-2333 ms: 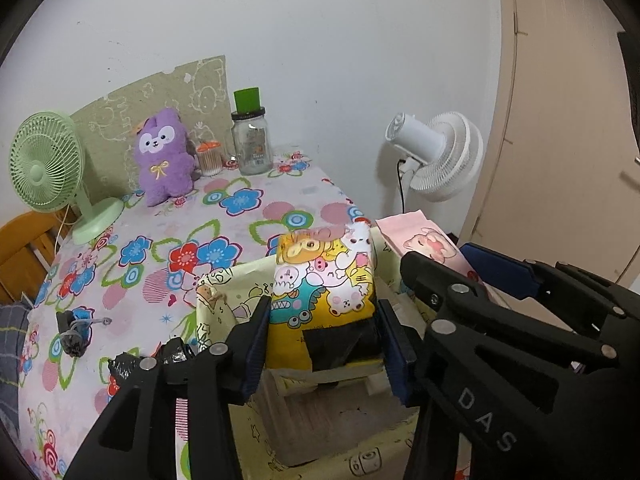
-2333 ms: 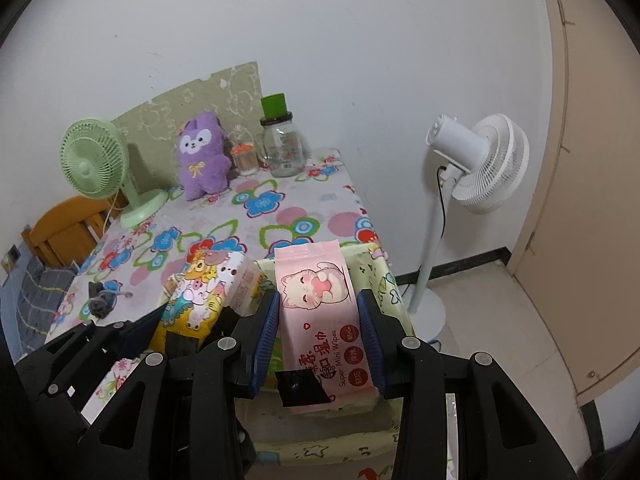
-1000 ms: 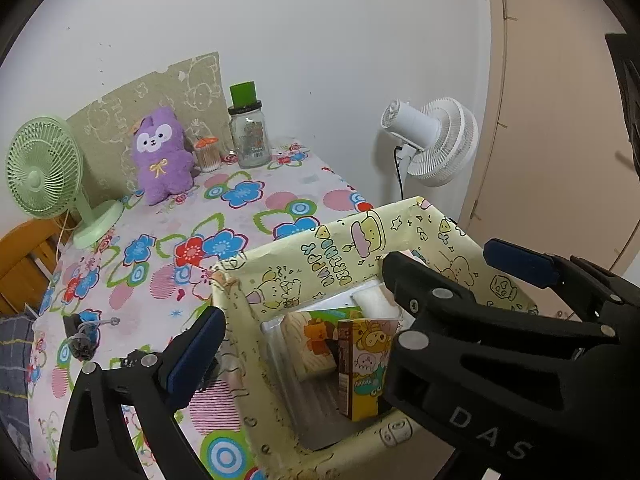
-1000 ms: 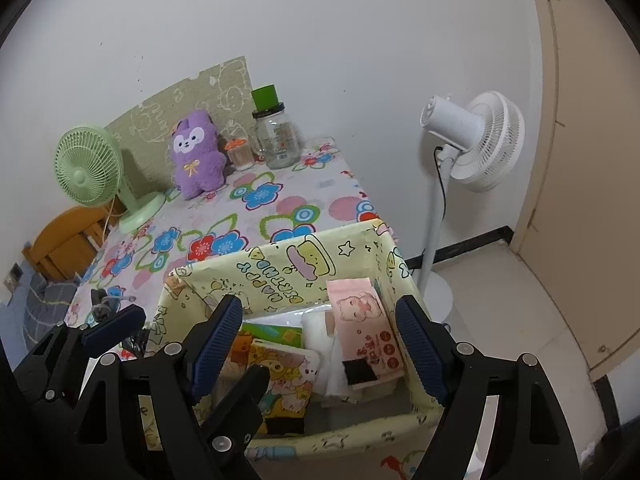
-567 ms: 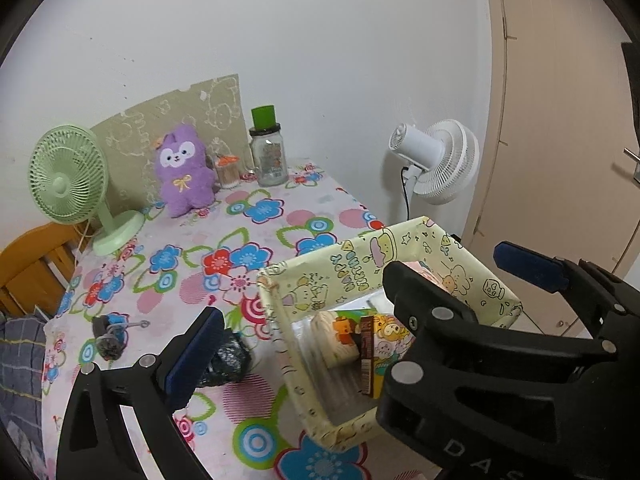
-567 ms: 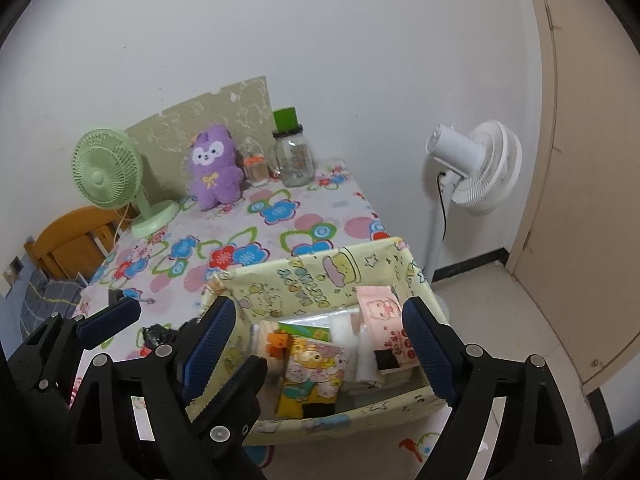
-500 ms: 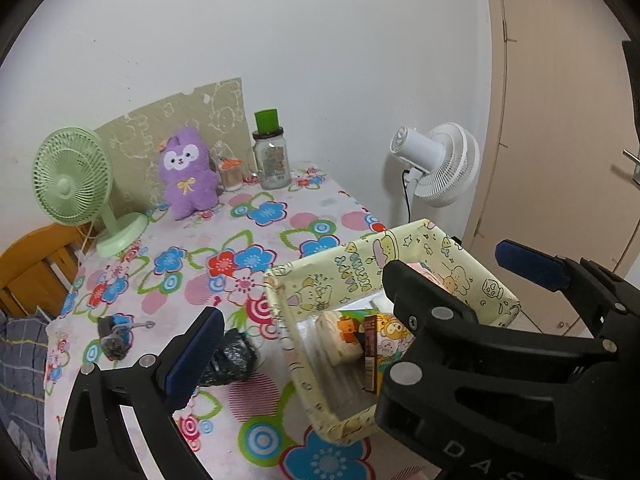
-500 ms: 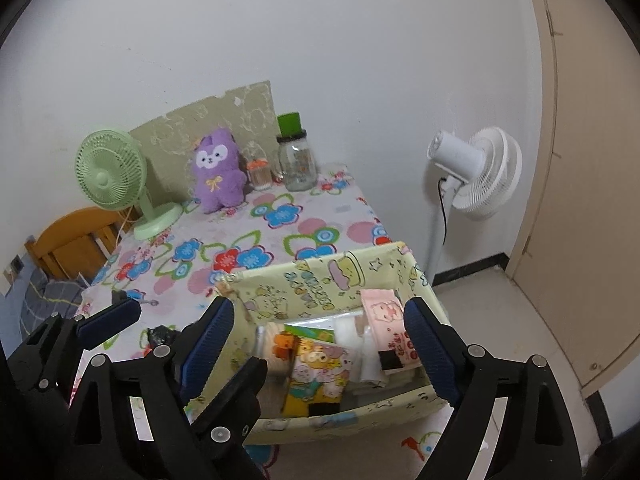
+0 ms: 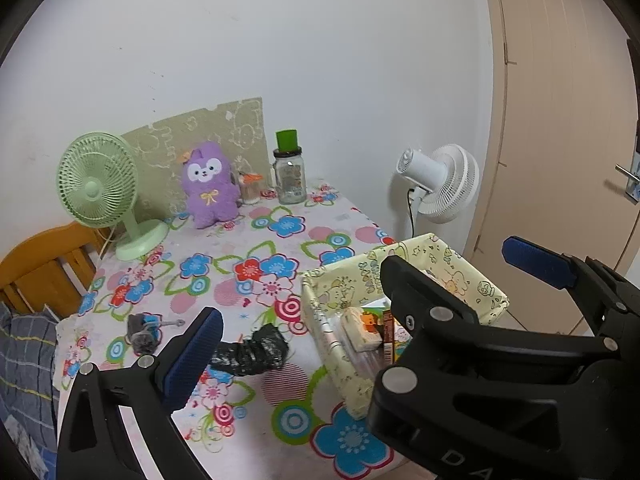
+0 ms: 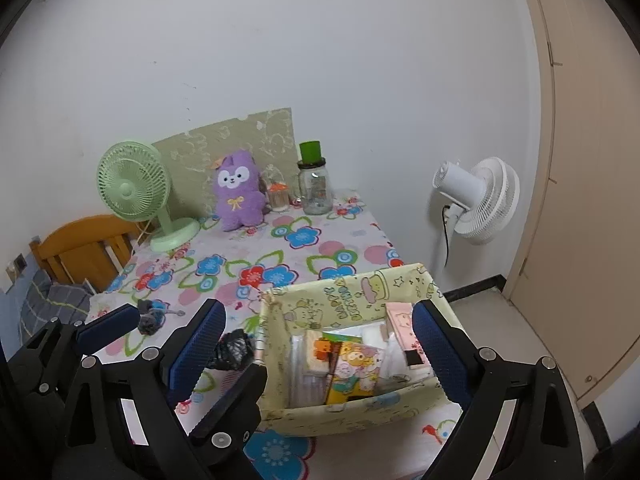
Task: Organize soft objects
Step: 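Withdraw both grippers from the box toward the black bundle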
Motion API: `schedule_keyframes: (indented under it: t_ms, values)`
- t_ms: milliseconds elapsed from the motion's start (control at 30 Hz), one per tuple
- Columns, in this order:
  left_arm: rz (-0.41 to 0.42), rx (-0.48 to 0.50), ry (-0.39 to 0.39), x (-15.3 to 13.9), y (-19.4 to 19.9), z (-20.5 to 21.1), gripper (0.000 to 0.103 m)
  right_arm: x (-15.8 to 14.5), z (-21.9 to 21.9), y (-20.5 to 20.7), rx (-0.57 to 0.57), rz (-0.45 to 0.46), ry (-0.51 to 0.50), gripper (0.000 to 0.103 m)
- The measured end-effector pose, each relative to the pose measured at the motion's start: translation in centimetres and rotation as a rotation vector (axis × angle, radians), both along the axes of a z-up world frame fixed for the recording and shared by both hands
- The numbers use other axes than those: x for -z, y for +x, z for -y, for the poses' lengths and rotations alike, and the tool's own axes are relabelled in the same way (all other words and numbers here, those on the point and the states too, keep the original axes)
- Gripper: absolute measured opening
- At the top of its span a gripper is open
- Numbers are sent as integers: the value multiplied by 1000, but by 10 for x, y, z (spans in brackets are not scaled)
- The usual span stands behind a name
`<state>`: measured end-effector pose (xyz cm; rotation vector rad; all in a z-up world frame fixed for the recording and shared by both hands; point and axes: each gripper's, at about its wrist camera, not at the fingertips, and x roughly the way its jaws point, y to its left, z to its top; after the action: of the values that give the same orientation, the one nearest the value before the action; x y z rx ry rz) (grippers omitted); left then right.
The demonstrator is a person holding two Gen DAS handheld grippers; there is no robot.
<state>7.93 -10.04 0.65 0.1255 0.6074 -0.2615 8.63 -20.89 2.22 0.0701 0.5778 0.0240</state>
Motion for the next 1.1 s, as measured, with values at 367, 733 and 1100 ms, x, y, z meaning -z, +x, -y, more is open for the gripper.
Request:
schedule_keyframes:
  t_ms: [367,733,1100]
  values:
    - [36,-26,0,-8,-11,-32,103,-10,-33,-10,-22,23,-8,99]
    - [56,-58,-12,-10,-8,-70,103,-13,-73,-6,-37,36,-17,101]
    - [52,-100,-13,0,2,-106,103,-1,-108,9,-65,13,-13,102]
